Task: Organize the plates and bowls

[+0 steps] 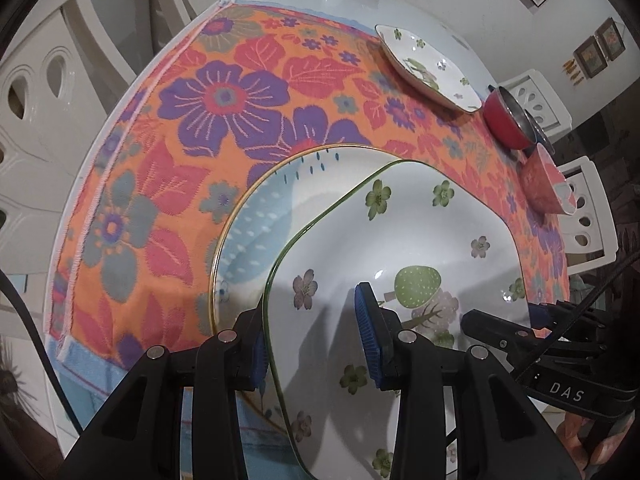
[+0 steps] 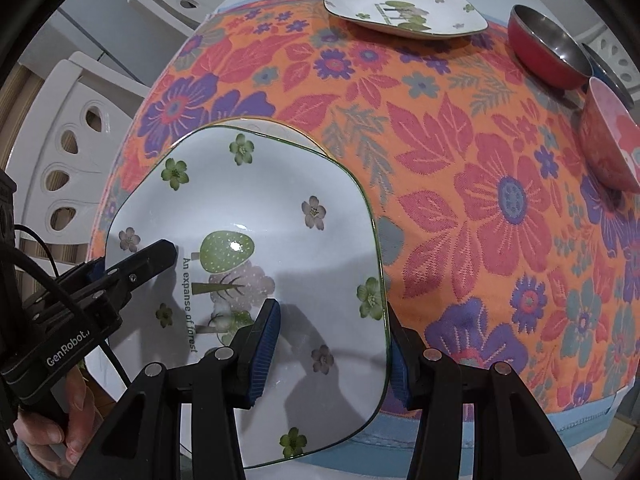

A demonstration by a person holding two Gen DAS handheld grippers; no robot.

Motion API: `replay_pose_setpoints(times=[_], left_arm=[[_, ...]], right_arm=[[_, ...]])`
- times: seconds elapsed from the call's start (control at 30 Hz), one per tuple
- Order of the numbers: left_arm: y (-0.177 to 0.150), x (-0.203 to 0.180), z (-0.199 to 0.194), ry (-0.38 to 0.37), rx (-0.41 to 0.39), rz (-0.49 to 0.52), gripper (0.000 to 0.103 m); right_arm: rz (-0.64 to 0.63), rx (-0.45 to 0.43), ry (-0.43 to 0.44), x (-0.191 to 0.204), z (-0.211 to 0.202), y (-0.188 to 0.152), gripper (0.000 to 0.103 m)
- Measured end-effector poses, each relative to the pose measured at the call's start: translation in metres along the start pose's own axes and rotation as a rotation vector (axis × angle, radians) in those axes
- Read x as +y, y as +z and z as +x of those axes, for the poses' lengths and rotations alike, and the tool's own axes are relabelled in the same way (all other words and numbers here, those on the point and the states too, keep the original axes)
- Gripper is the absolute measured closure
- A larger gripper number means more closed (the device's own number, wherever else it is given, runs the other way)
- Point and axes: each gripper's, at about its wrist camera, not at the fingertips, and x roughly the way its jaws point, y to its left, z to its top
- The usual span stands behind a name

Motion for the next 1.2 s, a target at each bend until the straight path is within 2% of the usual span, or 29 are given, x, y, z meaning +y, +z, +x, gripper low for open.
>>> replay_pose_setpoints(times=[0.3,0.47,0.67,0.8,0.97,1.07,1.2], left_arm=[[0.013,0.005,0.003,0.026,-0.017,0.020,0.069],[0.025,0.018,-0.006,-0.018,-0.024,-0.009,0.069],[0.044,0.023,-0.044,0.006,-0.123,0.006,0.067],[0.067,0.026,-0.072,0.010,-0.191,0.010,0.067],[0.100,0.007,-0.092,-0.025,-0.251,0.071,0.067],[0.123,-0.014,-0.094,-0.040,-0.277,0.129,0.067],[0.155,-0.034,-0.088,-0.088,-0.283,0.168,0.067]], right_arm=[[-0.016,-0.021,-0.034,0.010,0.007,0.015,0.055],[-0.016,-0.027,-0.027,0.013,0.004,0.024,0.055],[0.025,-0.050,0.006,-0.004,-0.016,0.021,0.055],[0.055,-0.118,0.015,-0.015,-0.042,0.030,0.055],[0.092,-0.241,0.020,-0.027,-0.085,0.056,0.055],[0.119,-0.324,0.023,-0.035,-0.106,0.074,0.055],[0.165,-0.378,0.019,-0.054,-0.120,0.098,0.055]])
